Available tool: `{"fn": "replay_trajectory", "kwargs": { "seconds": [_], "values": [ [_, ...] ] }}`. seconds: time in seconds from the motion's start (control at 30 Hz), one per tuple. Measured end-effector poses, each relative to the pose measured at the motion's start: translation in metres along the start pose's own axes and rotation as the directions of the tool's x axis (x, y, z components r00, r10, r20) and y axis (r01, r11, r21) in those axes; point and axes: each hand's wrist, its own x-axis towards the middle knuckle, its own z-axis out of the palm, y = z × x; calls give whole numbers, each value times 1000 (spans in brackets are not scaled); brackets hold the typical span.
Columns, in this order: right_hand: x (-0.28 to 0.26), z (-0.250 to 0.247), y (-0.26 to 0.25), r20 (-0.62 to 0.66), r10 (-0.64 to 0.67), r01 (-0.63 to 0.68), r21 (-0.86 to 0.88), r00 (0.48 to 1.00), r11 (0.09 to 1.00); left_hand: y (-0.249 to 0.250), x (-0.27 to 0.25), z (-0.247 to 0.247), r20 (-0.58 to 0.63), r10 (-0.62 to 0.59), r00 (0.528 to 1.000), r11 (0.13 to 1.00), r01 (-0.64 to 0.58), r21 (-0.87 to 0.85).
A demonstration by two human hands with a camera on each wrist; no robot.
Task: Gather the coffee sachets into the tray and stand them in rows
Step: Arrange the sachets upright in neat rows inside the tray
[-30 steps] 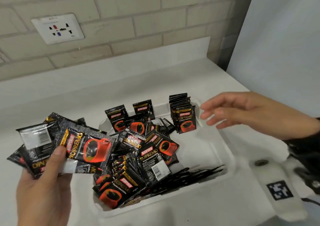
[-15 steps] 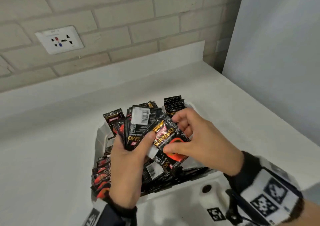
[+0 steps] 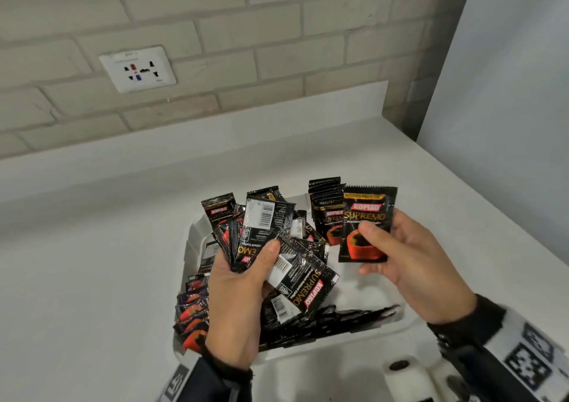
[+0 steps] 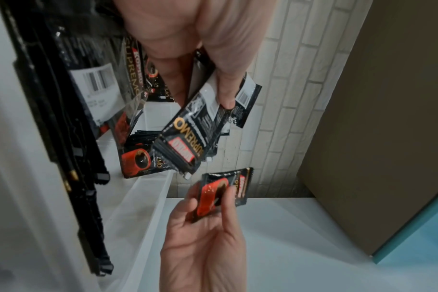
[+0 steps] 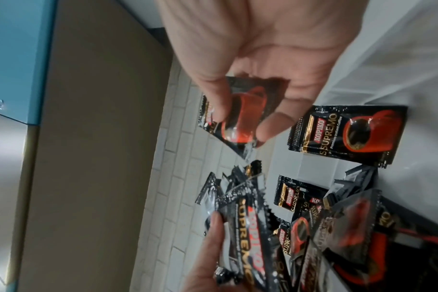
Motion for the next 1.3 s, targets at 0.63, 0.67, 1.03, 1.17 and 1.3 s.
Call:
{"fn": "replay_trajectory", "kwargs": {
  "seconds": [0.63,0.67,1.03,1.17,1.3],
  "values": [
    [-11,18,3,203,93,-21,-331,975,944,3,-2,3,-7,-105,994,955,99,-278],
    [-11,18,3,193,90,-22,-331,977,943,4,-1,2,-1,-112,994,955,108,-277],
    [-9,6,-3,70,1,21,-316,998,949,12,4,0,47,-207,977,933,212,-289],
    [-6,-5,-7,47,-14,23,-212,999,977,12,7,-3,26,-206,978,940,205,-272],
    [-5,-14,-24,-5,-272,268,-166,962,949,13,7,-6,83,-203,976,971,212,-113]
  ]
}}
